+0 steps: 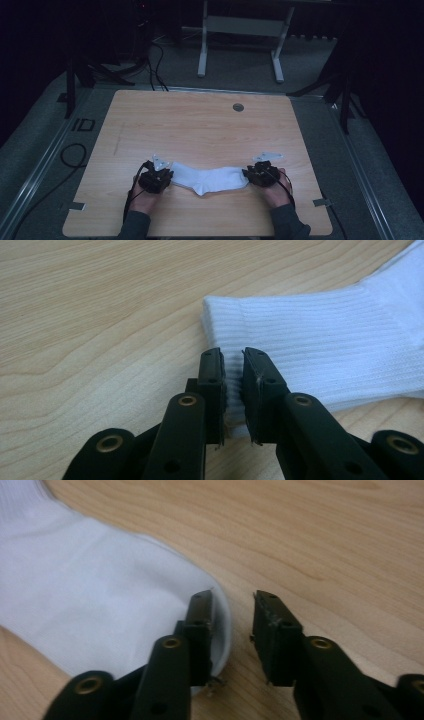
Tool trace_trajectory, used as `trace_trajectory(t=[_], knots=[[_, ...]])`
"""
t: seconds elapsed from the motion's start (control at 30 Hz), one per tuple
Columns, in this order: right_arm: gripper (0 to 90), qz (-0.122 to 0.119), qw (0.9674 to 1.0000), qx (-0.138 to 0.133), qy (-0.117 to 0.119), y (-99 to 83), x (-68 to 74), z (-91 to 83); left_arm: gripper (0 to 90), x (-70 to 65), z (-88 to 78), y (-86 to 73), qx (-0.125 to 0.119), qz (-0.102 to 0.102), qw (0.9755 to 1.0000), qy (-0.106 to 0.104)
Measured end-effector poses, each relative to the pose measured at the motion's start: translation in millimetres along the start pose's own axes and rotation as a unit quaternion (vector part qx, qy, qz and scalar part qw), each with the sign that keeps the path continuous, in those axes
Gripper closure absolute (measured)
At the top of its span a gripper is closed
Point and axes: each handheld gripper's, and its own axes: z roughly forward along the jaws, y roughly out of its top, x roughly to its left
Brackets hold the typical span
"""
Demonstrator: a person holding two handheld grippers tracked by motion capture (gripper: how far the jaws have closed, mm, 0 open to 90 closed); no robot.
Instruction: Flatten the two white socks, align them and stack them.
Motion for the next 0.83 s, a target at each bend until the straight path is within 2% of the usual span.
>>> trace_trajectory(t=[0.07,0.17,0.37,0.43,0.63,0.77,0.83], knots=[[62.3,0.004,0.9999,-0.011,0.003,0.9,-0.9,-3.9,76.8,0.1,-1.4,-0.1,-0.003,-0.001,1.0,-0.006],[56.6,0.014,0.9993,-0.035,0.007,3.0,-4.2,-12.3,69.2,1.5,-2.8,0.3,-0.014,-0.006,0.9998,-0.011],[54.5,0.037,0.9974,-0.061,-0.002,-0.1,-14.8,-18.9,64.0,9.0,-10.4,1.6,-0.051,-0.023,0.9982,-0.02],[54.1,0.045,0.9968,-0.066,-0.006,-1.6,-18.8,-20.5,63.1,12.7,-12.9,2.0,-0.058,-0.025,0.9979,-0.016],[53.9,0.063,0.9958,-0.065,-0.018,-7.3,-31.5,-21.6,62.6,31.2,-19.0,0.4,-0.066,-0.05,0.9966,0.002],[53.6,0.071,0.9951,-0.063,-0.027,-10.1,-39.1,-22.9,62.1,42.9,-22.8,-1.2,-0.068,-0.068,0.9952,0.018],[53.3,0.071,0.9948,-0.062,-0.038,-11.3,-43.5,-24.1,62.2,48.9,-24.1,-2.0,-0.064,-0.076,0.9945,0.033]])
